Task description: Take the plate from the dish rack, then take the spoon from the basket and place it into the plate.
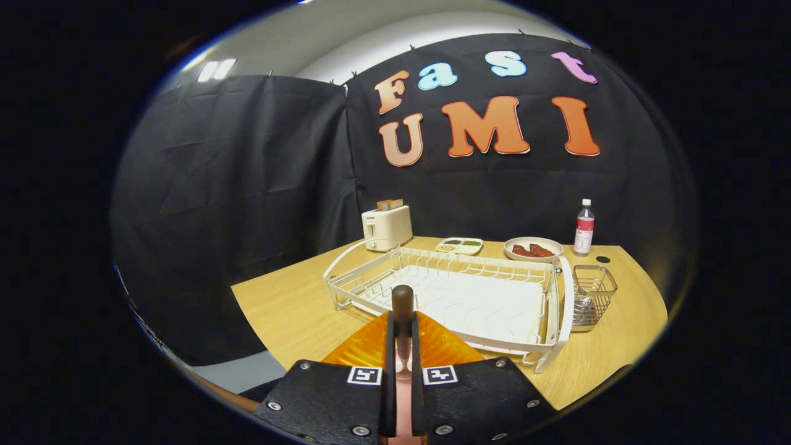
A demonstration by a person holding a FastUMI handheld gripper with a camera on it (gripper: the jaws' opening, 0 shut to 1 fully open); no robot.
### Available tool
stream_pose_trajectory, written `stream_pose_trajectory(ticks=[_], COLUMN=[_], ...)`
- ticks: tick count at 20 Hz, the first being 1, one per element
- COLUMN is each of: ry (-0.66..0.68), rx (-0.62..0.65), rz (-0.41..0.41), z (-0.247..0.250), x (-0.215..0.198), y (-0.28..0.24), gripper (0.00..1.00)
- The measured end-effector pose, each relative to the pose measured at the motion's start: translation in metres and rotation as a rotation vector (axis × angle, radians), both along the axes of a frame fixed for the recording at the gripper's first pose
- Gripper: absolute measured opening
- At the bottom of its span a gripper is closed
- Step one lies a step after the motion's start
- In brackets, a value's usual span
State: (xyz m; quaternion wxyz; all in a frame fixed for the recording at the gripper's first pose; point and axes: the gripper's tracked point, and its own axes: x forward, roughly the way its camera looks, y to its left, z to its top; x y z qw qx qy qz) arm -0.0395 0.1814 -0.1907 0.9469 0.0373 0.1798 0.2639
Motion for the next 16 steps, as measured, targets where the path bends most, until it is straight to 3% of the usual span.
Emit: stream_pose_trajectory(ticks=[7, 16], ry=[0.031, 0.137], rx=[0.018, -0.065], rz=[0.000, -0.088], z=[-0.012, -0.057], x=[-0.018, -0.018], y=[-0.026, -0.069], gripper=[0.10, 0.14])
